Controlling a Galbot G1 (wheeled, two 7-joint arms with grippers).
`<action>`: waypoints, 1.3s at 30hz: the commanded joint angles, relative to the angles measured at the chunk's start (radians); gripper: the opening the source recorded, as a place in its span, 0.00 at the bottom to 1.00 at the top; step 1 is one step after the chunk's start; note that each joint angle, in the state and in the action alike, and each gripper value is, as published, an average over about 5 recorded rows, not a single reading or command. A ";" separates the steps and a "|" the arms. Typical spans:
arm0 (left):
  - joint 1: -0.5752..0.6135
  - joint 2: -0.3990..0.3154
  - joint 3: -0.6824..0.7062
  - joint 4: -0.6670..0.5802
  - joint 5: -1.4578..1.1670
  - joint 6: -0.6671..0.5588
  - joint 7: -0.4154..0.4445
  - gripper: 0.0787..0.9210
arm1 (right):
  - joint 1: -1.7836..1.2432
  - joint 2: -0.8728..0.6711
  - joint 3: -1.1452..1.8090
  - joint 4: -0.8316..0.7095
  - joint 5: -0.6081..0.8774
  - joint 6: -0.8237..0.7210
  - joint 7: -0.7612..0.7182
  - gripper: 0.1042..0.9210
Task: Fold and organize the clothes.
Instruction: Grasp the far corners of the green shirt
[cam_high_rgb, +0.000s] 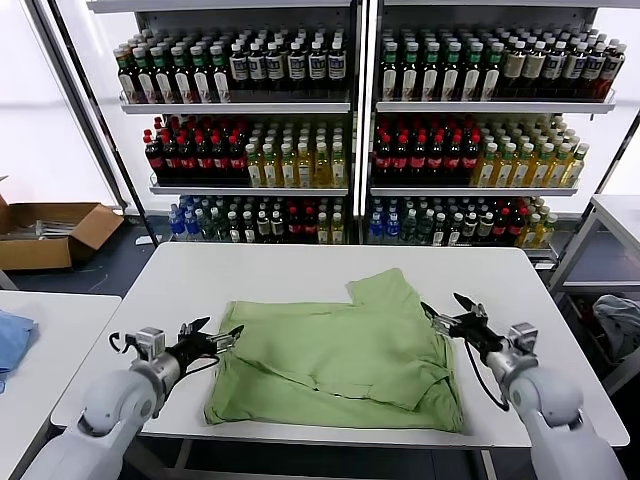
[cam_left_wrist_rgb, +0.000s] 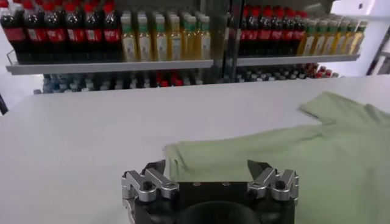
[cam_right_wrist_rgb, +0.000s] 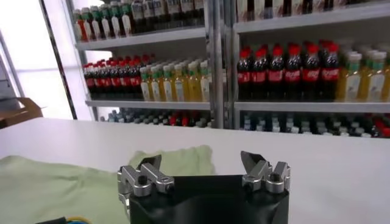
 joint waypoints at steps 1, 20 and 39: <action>-0.316 -0.026 0.195 0.336 -0.010 -0.014 0.011 0.88 | 0.321 0.049 -0.170 -0.386 -0.049 0.012 -0.039 0.88; -0.266 -0.075 0.209 0.336 -0.004 -0.014 0.017 0.88 | 0.380 0.135 -0.231 -0.530 -0.094 0.019 -0.037 0.85; -0.259 -0.071 0.229 0.323 -0.010 -0.009 0.042 0.40 | 0.317 0.121 -0.223 -0.383 0.059 -0.024 0.003 0.22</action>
